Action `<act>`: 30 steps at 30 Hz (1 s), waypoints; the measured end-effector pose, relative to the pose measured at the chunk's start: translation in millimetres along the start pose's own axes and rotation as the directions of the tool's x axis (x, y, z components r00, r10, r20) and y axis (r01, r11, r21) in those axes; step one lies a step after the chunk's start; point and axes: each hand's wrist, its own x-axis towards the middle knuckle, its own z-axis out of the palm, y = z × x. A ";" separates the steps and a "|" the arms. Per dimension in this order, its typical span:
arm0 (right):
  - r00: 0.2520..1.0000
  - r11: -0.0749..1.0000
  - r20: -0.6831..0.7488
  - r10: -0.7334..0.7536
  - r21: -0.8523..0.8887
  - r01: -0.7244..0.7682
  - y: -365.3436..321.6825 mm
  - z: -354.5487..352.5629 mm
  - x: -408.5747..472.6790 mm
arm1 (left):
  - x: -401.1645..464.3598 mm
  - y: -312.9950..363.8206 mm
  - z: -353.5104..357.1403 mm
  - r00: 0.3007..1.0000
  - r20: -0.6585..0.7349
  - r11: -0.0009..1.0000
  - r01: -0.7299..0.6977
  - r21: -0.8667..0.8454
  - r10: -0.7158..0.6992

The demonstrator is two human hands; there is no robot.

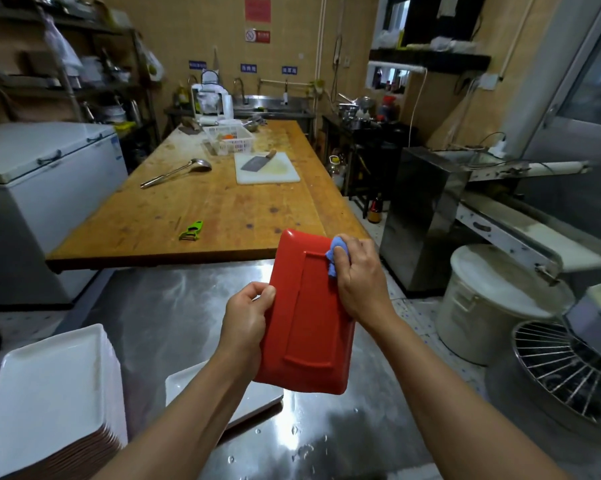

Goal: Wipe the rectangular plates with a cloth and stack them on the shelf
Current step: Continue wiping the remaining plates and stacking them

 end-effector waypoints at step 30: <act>0.876 0.259 0.404 0.265 0.845 -0.468 33.6 -51.7 -20.1 | 47.5 63.6 -18.5 0.980 0.165 0.983 0.089 0.161 -0.115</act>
